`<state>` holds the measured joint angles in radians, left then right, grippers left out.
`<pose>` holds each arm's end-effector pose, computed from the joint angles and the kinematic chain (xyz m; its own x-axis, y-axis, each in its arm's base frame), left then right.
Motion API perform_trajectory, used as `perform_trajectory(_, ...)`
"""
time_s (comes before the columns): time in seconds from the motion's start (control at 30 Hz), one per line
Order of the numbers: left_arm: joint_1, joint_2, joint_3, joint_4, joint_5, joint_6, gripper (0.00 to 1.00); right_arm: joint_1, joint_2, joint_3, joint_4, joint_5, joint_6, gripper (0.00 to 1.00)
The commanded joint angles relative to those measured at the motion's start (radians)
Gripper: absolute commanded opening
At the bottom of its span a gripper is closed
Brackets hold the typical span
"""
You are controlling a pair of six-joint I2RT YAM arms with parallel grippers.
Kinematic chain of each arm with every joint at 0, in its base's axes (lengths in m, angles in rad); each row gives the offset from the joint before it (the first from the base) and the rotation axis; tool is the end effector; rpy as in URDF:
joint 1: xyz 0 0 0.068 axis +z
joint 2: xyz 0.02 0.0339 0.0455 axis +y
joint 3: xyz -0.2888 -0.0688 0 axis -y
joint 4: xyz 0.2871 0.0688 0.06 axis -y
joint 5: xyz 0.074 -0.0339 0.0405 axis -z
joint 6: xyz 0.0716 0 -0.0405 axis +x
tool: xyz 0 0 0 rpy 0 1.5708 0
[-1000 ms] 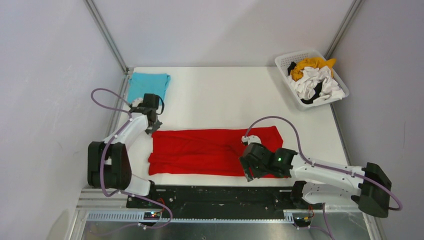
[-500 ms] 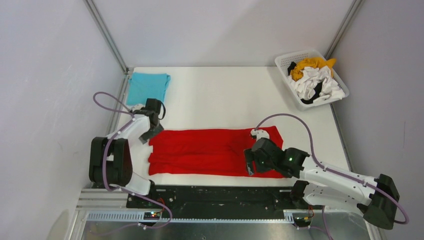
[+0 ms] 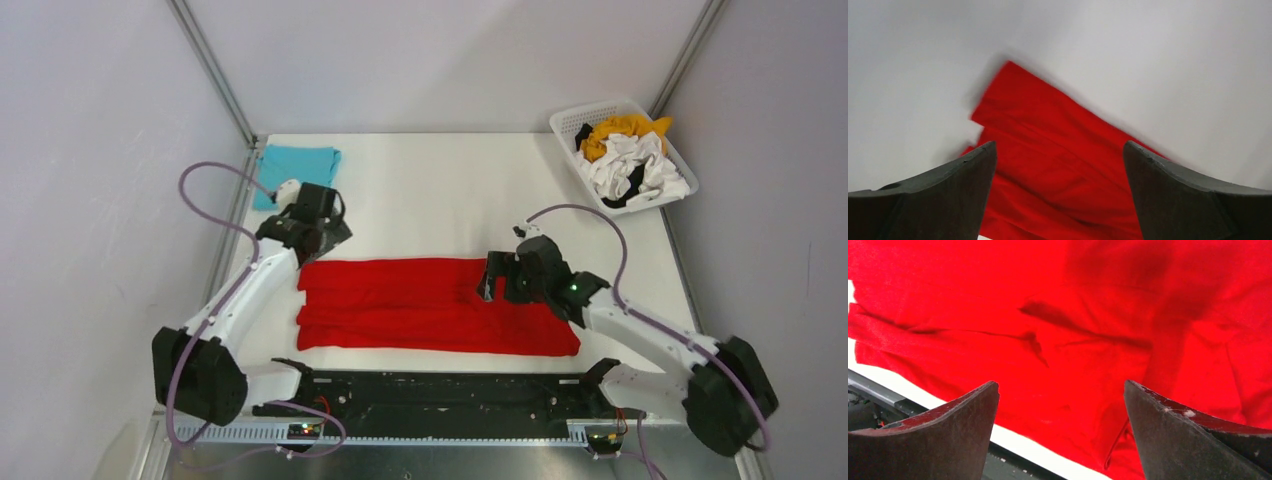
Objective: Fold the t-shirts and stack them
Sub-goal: Fold the other side of the tshirt into a rectangle
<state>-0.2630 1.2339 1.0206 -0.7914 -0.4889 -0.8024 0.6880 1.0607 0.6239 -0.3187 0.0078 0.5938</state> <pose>0.2901 -0.0433 0.2681 -0.5565 -0.5076 -0.6578 -0.5955 0.7958 -0.1102 0.2093 0.1713 0.1986 -0.7918 0.0734 -0.6063 -0.2263 0.8869 0.4029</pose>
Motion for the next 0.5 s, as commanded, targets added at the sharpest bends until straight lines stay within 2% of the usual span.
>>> perform_trajectory(0.0,-0.067,0.084,-0.006,0.072,0.132,0.054,1.00,-0.079,0.128,0.008,0.179,-0.118,-0.052,0.99)
perform_trajectory(0.17,-0.069,0.210,-0.078,0.195,0.233,0.060,1.00,-0.088,0.240,0.022,0.189,-0.152,-0.081,0.99)
perform_trajectory(0.3,-0.064,0.315,-0.090,0.222,0.239,0.064,1.00,-0.056,0.270,0.023,0.197,-0.253,-0.104,0.99)
perform_trajectory(0.47,-0.042,0.348,-0.105,0.230,0.220,0.060,1.00,0.086,0.222,0.029,0.132,-0.322,-0.130,0.99)
